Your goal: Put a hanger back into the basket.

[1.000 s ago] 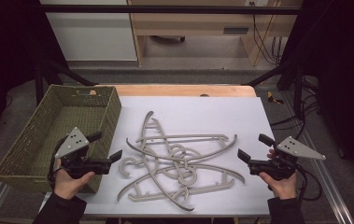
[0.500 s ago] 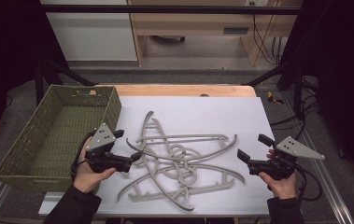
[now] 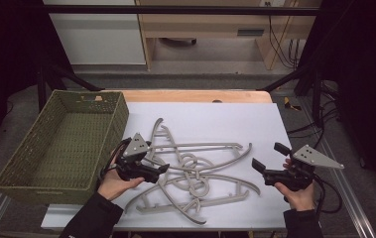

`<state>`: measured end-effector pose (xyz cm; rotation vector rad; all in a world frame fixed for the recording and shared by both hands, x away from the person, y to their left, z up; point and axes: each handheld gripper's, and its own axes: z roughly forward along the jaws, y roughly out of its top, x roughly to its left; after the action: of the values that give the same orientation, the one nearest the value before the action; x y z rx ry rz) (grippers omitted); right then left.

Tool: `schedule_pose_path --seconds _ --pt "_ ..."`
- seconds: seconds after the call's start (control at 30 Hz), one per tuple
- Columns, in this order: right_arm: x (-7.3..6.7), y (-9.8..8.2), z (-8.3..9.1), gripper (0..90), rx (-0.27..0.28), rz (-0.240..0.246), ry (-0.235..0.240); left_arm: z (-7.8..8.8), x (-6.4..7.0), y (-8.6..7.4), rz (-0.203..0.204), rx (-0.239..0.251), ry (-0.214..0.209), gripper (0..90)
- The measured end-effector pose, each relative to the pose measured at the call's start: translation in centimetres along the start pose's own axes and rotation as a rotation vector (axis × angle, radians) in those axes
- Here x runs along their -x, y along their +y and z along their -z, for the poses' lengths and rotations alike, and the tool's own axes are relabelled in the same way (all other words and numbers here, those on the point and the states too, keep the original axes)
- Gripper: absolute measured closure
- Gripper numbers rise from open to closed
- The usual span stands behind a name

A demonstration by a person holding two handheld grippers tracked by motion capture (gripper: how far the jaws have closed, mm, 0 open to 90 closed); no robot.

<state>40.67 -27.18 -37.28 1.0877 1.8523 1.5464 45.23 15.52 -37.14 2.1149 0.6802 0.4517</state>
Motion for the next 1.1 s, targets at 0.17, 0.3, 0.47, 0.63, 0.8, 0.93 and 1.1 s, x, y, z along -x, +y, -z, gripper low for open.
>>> schedule_pose_path --seconds 0.17,0.3,0.47,0.63,0.8,0.93,1.1 --pt "-0.1 0.0 0.0 1.7 -0.002 -0.003 0.002 -1.3 0.4 0.0 -0.016 -0.048 -0.016 8.4" --pt "-0.1 0.0 -0.1 1.6 -0.007 0.002 0.0 -3.2 0.8 -0.2 -0.043 -0.111 -0.047 10.1" --pt "-0.1 0.0 -0.1 1.5 -0.006 0.003 -0.001 -4.9 1.2 -0.4 -0.072 -0.167 -0.065 12.3" --pt "-0.1 -0.1 -0.2 1.6 -0.01 0.006 0.001 -6.4 1.2 -0.6 -0.109 -0.216 -0.058 18.3" --pt "-0.1 -0.1 -0.3 1.5 -0.012 0.008 0.002 -7.9 1.1 -0.9 -0.126 -0.268 -0.069 27.9" --pt "-0.1 -0.1 -0.3 1.5 -0.015 0.007 -0.002 -9.0 0.9 -1.1 -0.152 -0.314 -0.075 35.3" --pt "-0.1 -0.2 -0.4 1.5 -0.02 0.01 0.004 -9.6 0.7 -1.3 -0.157 -0.337 -0.09 42.4"
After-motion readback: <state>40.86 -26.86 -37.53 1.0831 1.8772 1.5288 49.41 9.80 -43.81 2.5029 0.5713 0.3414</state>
